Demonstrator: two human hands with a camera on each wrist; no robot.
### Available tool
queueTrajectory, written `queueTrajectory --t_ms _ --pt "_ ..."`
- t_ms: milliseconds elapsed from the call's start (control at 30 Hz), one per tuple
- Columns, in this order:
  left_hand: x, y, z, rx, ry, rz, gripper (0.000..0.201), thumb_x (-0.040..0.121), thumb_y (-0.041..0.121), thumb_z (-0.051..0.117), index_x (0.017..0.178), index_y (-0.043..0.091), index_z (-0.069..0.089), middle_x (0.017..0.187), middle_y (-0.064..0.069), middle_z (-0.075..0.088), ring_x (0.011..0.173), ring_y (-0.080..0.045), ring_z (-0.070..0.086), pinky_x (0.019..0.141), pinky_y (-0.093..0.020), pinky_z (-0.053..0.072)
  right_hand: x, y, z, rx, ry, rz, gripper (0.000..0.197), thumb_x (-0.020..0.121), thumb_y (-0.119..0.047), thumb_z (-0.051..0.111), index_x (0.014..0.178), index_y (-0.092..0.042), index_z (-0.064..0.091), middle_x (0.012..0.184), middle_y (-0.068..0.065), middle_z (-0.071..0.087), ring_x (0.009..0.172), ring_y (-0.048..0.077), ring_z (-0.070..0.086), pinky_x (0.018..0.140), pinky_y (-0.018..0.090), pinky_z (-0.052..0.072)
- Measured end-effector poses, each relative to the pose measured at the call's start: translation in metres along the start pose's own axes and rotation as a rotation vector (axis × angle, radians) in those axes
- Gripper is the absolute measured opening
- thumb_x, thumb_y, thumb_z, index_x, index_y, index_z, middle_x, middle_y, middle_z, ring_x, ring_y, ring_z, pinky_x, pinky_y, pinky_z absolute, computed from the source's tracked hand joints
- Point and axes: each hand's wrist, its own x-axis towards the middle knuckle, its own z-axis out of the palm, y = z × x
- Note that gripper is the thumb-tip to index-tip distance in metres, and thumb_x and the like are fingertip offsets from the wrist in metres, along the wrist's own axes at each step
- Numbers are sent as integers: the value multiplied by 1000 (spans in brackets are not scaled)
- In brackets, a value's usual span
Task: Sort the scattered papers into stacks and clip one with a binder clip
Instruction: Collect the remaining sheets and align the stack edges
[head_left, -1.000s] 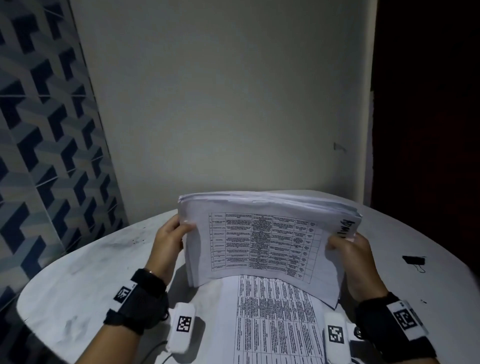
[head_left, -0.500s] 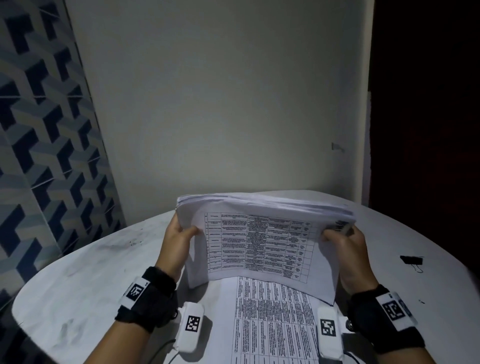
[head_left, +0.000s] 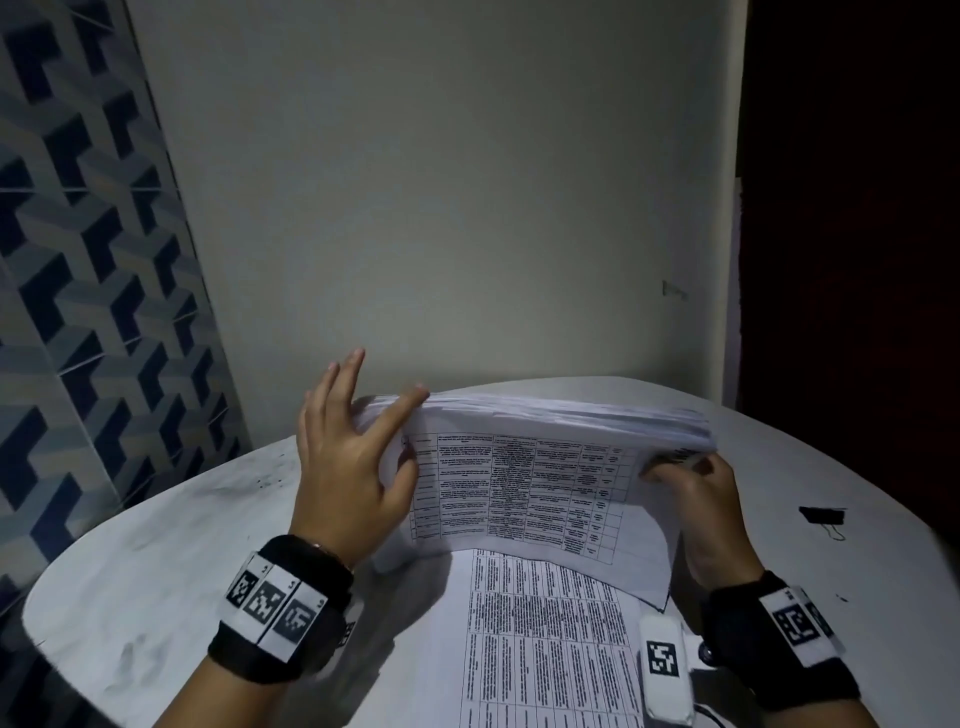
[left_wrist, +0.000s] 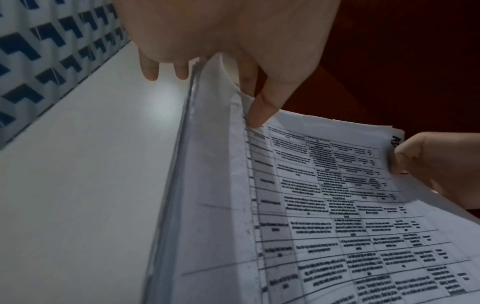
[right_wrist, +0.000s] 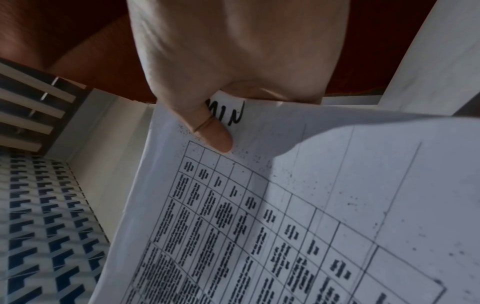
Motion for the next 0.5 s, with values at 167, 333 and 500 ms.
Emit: queueTrajectory --t_ms 167,333,500 --pt "-2 2 -2 38 -39 35 73 77 30 69 147 33 48 167 -11 14 153 -37 12 113 -70 22 2 2 -1 7 -12 -9 42 86 21 53 96 -15 71 89 1 75 78 6 72 73 25 57" --pt "6 31 -17 228 -21 70 80 76 42 66 151 26 44 166 -17 17 153 -40 10 118 -69 3 3 7 -1 23 -2 6 40 85 18 54 96 -15 74 99 13 76 89 18 72 85 41 56" --pt "8 91 -6 334 -170 283 95 75 34 72 158 20 29 167 -16 15 154 -38 3 119 -67 4 3 4 -1 14 -11 -17 41 85 21 52 93 -15 70 90 2 72 75 5 71 65 20 56"
